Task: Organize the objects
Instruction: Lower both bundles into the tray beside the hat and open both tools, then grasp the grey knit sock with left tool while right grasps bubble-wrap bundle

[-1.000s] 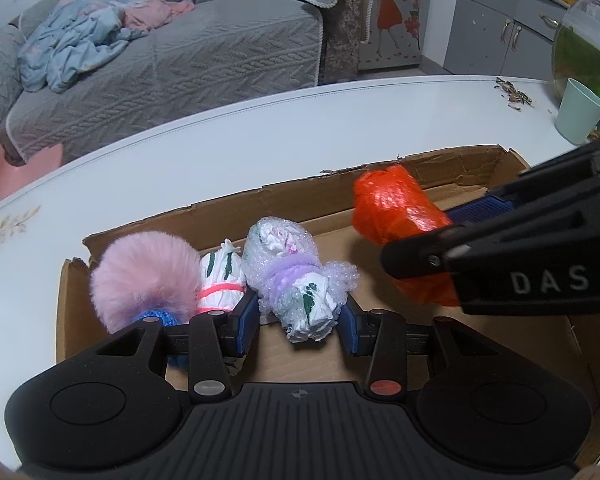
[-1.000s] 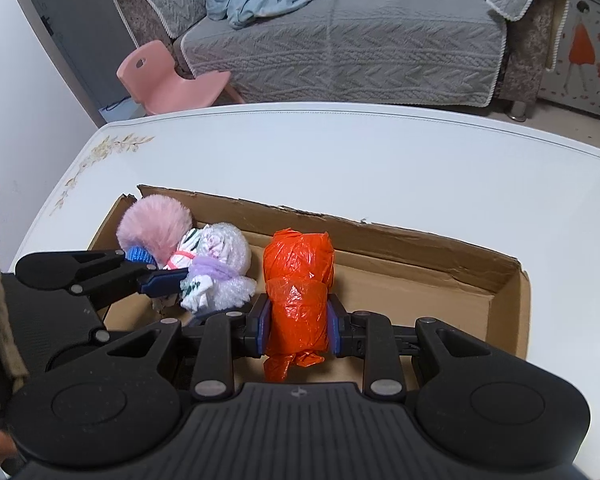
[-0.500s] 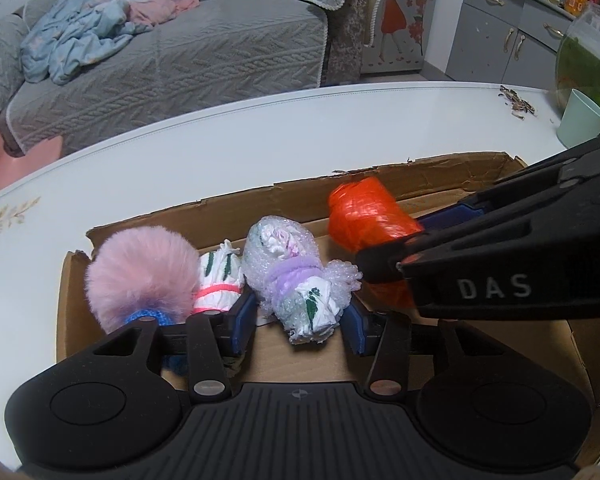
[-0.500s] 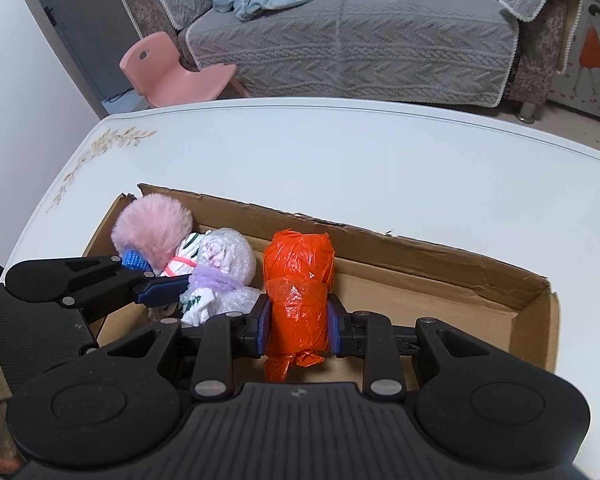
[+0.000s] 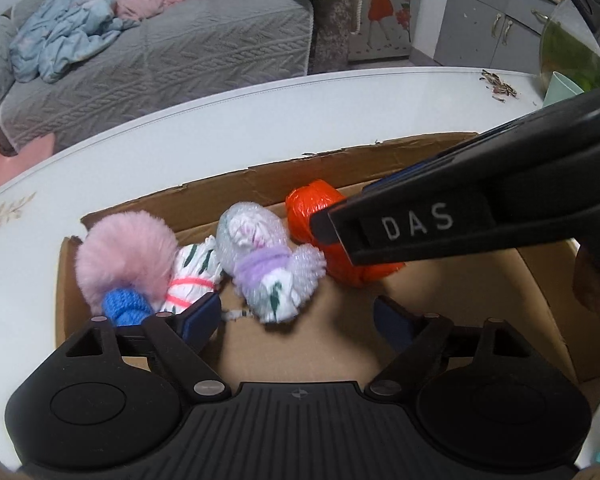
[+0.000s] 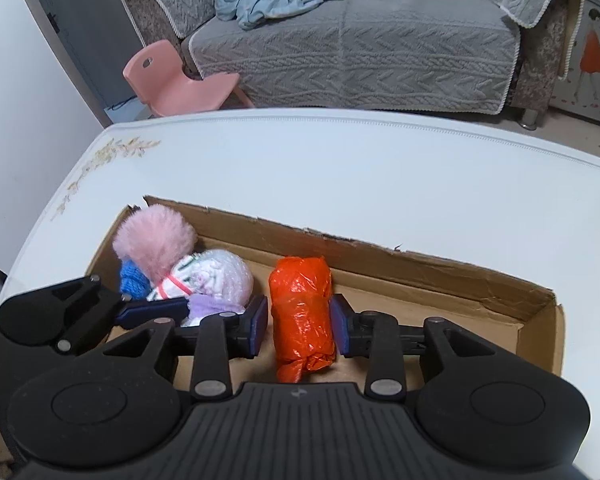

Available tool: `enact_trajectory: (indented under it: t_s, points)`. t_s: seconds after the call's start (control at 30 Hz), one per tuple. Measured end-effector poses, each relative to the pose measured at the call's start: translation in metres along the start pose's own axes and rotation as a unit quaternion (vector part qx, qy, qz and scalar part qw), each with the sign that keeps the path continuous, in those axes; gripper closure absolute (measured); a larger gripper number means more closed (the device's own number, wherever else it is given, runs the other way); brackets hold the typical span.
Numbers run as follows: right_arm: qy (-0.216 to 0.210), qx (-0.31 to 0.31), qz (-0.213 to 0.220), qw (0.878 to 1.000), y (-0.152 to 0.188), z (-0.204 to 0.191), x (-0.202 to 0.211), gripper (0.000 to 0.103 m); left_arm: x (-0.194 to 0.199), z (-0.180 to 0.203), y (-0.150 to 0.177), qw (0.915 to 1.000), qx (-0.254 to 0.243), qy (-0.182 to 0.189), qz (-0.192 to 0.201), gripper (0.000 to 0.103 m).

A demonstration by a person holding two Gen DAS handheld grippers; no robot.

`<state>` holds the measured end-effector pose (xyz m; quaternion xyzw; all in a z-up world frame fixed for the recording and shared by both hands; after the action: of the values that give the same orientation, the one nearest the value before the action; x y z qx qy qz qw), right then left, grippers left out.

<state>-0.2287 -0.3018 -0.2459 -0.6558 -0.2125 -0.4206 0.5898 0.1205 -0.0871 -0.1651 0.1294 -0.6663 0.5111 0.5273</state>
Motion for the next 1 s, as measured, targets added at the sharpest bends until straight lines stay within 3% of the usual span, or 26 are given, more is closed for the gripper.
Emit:
enact_trajectory:
  t_s: [0.2,0.37,0.77,1.0]
  points:
    - [0.000,0.002,0.006,1.000,0.002,-0.008,0.024,0.061,0.027,0.002,0.000,0.9999,0.016,0.002,-0.007,0.014]
    - [-0.001,0.004,0.010,1.000,0.011,-0.016,0.043,0.048,0.054,-0.005,-0.002,0.9989,0.044,-0.005,-0.012,0.011]
    - [0.009,-0.012,0.041,0.999,0.018,-0.015,0.080,0.042,0.109,-0.014,0.015,0.9970,0.070,-0.031,-0.011,0.008]
    - [0.003,0.036,0.048,0.998,0.032,-0.036,0.100,0.036,0.141,-0.014,0.033,0.9956,0.089,-0.024,-0.011,0.006]
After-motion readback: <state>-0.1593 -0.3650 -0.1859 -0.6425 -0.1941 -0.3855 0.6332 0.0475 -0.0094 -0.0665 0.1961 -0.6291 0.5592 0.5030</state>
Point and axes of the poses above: each gripper's, at about its wrist camera, not at the fingertips, and x roughly against the way its jaws point, z to its right, y to its underside, the point moved 10 cm from there along -x, roughly the way its jaws point, and after that the axes turned 1 degree about y, right-handed, at the moved point
